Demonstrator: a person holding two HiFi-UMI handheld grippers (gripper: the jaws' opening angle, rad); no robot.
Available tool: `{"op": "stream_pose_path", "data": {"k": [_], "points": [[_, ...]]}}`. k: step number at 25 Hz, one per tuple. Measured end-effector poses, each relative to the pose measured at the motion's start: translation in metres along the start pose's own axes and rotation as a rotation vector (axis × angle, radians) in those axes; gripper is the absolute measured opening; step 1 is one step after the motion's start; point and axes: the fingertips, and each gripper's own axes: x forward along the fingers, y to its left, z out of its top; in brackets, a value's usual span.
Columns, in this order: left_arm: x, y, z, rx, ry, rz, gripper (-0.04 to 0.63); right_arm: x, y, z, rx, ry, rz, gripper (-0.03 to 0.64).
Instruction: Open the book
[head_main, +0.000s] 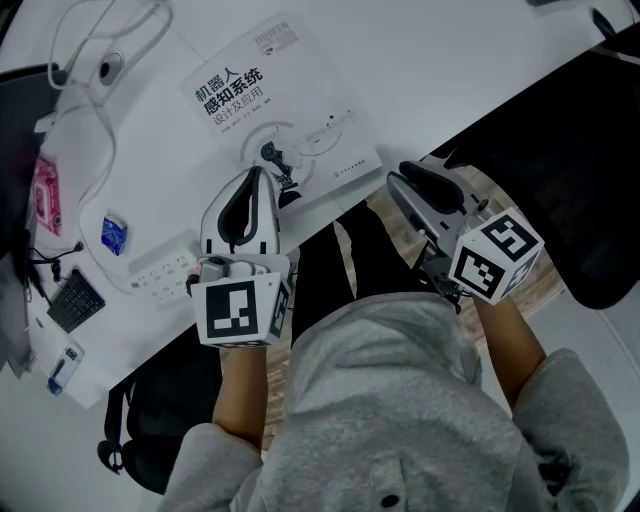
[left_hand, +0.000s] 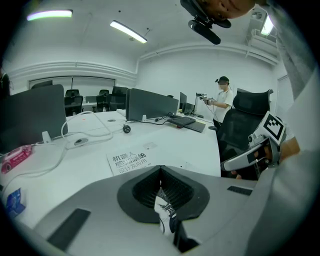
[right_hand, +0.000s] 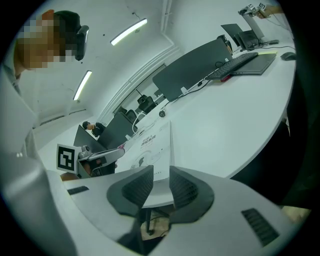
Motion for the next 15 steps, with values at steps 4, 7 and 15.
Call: {"op": "stream_pose_path", "data": {"k": [4,7,15], "points": [[0.003,0.002,-0.007,-0.012,0.009,0.002,0.011,0.003,-0.004,-0.006,0.017,0.008,0.000,0.104],[0.005,0.003,-0.012,-0.019,0.022,0.003,0.011,0.006,-0.006,-0.008,0.025,0.012,0.001,0.104],[0.015,0.006,-0.023,-0.030,0.033,0.002,0.011,0.017,-0.010,-0.016,0.054,0.024,0.013,0.104]]}}
